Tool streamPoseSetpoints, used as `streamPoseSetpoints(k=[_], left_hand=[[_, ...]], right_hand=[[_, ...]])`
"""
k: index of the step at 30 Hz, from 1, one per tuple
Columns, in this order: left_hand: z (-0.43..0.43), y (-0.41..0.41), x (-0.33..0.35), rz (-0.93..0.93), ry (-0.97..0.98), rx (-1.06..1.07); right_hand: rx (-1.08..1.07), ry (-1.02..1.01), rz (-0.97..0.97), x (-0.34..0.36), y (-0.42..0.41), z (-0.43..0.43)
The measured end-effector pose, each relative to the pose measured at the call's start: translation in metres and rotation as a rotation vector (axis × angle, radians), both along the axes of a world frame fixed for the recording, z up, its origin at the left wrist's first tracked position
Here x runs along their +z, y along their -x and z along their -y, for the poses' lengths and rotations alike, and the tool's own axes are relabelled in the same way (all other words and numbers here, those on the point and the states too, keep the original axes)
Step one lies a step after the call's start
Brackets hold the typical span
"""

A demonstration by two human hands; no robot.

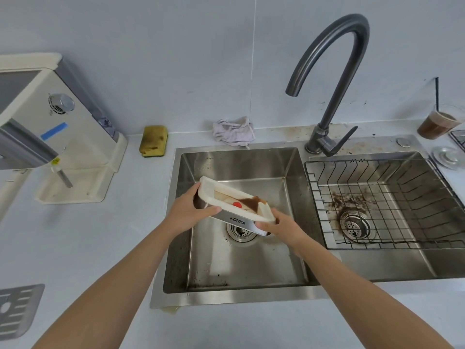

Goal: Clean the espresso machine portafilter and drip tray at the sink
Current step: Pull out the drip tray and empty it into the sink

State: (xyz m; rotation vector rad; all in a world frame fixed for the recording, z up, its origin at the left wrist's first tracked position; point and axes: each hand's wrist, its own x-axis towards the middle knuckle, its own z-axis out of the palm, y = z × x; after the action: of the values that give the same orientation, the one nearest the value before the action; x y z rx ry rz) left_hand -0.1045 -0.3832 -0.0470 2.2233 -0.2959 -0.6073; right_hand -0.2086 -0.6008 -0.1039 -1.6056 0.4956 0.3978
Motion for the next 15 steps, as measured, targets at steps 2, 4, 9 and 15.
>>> streamPoseSetpoints(k=[2,4,9,15], left_hand=[[0.000,-0.003,0.001,0.010,-0.021,-0.006],[0.002,-0.006,0.003,0.017,-0.036,-0.010],[0.010,-0.013,0.008,0.037,-0.051,-0.018],[0.021,-0.018,0.015,0.055,-0.078,-0.031]], right_hand=[[-0.005,-0.002,-0.020,-0.001,0.000,-0.002],[-0.013,-0.020,-0.031,-0.003,0.001,-0.004],[-0.010,-0.072,-0.074,-0.008,0.003,-0.010],[-0.008,-0.130,-0.167,-0.007,0.007,-0.017]])
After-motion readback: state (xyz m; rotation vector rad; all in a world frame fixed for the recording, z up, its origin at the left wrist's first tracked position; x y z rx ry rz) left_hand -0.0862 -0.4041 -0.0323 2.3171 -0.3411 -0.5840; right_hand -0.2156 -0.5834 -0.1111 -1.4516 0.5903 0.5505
